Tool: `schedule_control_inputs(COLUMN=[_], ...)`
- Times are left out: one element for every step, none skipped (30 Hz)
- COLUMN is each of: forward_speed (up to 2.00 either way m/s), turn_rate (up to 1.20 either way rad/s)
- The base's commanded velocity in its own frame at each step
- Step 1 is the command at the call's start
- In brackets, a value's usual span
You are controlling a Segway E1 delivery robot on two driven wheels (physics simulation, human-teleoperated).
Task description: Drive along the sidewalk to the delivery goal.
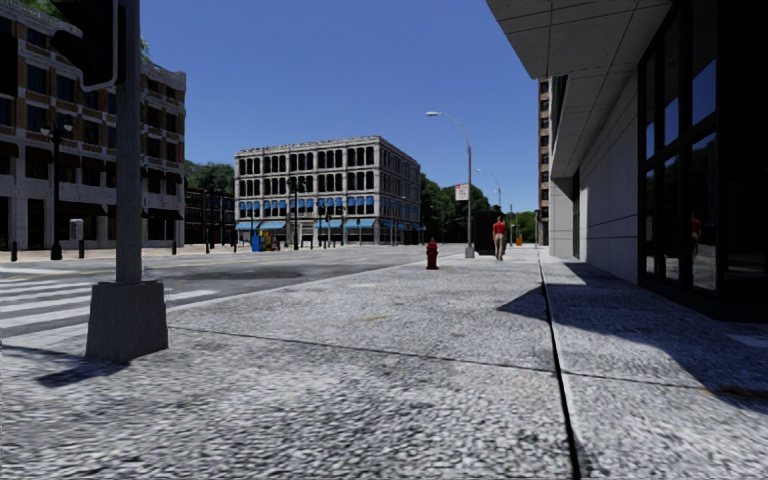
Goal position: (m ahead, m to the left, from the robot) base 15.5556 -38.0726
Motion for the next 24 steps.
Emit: schedule_control_inputs(forward_speed=[2.0, 2.0, 2.0, 2.0, 2.0, 2.0, 2.0, 2.0, 2.0, 2.0, 2.0, 2.0, 2.0, 2.0, 2.0, 2.0, 2.0, 2.0, 2.0, 2.0, 2.0, 2.0, 2.0, 2.0], turn_rate=[-0.19, -0.19, -0.19, -0.2, -0.2, -0.2, -0.2, -0.2, -0.2, -0.21, -0.24, -0.24, -0.28, -0.3, -0.33, -0.33, -0.38, -0.4, -0.4, -0.41, -0.41, -0.42, -0.42, -0.42])
